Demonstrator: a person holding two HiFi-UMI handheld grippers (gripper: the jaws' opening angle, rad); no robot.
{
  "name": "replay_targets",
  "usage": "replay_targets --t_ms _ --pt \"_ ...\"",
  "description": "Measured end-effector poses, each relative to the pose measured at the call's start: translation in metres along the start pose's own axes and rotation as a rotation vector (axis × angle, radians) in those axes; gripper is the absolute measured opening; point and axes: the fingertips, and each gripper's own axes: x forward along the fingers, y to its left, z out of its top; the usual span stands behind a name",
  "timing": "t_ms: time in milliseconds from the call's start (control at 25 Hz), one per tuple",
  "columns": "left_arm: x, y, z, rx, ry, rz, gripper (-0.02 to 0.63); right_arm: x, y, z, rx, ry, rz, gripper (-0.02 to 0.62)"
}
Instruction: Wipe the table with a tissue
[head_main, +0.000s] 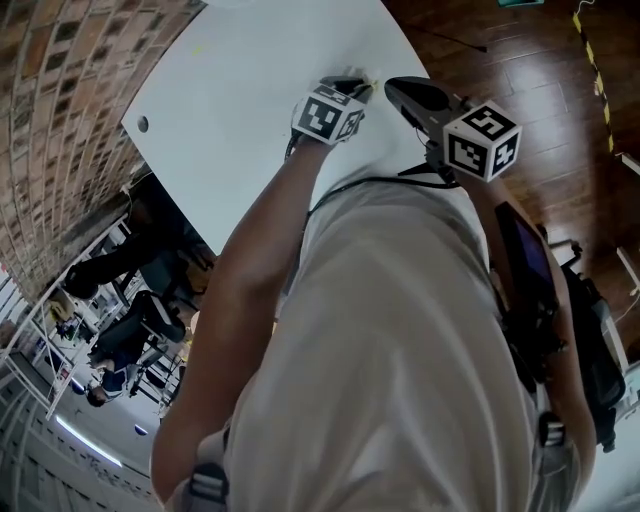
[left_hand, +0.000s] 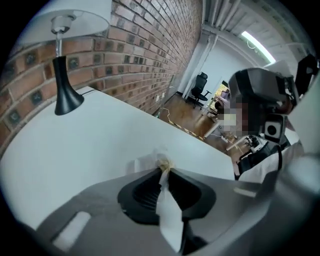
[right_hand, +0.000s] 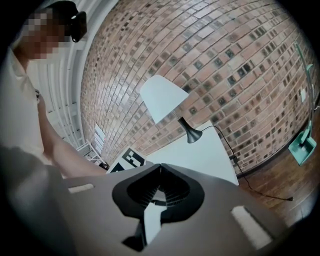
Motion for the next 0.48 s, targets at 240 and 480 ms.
replay_targets --t_ms 240,480 --pt "-0.022 -0.033 -0.024 -0.099 -0.08 -0.036 0.055 -0.006 0.001 0.005 -0.012 -0.011 -0.007 0.009" --pt "-0.079 -0.019 -0.067 -0.292 -0.262 0.013 0.055 0.02 0.025 -0.015 -0.03 0.061 0.024 0.009"
